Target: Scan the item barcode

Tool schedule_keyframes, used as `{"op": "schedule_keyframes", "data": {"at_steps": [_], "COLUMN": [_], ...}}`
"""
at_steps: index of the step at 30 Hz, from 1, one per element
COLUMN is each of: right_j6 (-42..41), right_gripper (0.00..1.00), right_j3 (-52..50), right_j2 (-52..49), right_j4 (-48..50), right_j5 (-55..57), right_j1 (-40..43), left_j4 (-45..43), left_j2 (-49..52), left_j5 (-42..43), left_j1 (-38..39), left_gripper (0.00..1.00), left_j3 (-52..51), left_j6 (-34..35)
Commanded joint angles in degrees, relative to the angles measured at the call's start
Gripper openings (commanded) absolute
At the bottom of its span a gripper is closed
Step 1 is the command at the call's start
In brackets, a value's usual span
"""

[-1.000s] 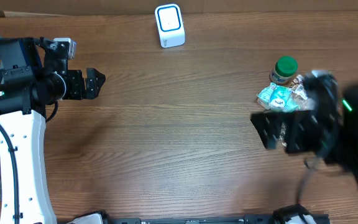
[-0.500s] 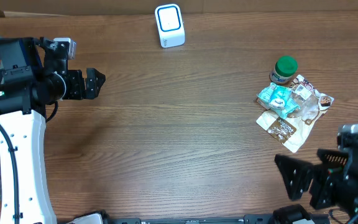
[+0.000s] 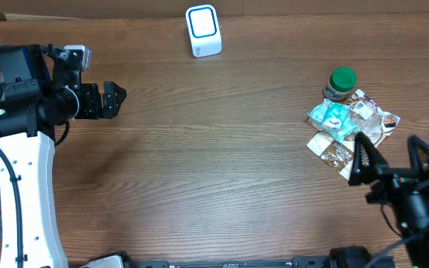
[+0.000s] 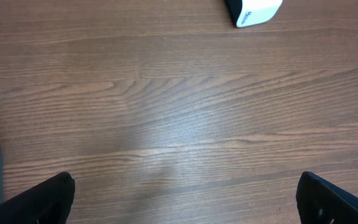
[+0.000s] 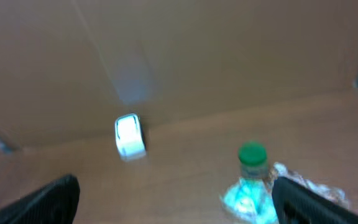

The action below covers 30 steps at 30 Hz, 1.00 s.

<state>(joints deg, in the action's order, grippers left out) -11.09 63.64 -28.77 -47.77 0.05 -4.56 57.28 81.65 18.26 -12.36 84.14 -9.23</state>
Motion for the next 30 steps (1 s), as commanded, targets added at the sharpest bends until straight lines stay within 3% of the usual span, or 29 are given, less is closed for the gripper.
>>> {"op": "schedule_keyframes", "data": {"at_steps": [1, 8, 13, 30], "right_j6": [4.22, 3.82, 3.67, 3.67], "right_gripper": [1.0, 1.0, 1.0, 1.0], "right_j3": [-15.08, -39.01, -50.47, -63.19], "right_j2": [6.1, 15.32, 21.44, 28.63], "right_j4": [12.87, 36.15, 46.29, 44.09], "right_j5": [-8.02, -10.88, -10.88, -11.37], "right_j1": [0.13, 0.11, 0.0, 0.02], "left_j4": [-0.2, -0.2, -0.2, -0.17], "left_j2": [-0.28, -0.28, -0.28, -0.28], "left_j5": [0.63, 0.63, 0.63, 0.63], "left_j1": [0.39, 0.39, 0.39, 0.39], "left_gripper": [1.0, 1.0, 0.99, 1.0], "left_j3": [1.2, 1.2, 1.2, 1.2], "left_j6": [-0.87, -0.87, -0.87, -0.9]}}
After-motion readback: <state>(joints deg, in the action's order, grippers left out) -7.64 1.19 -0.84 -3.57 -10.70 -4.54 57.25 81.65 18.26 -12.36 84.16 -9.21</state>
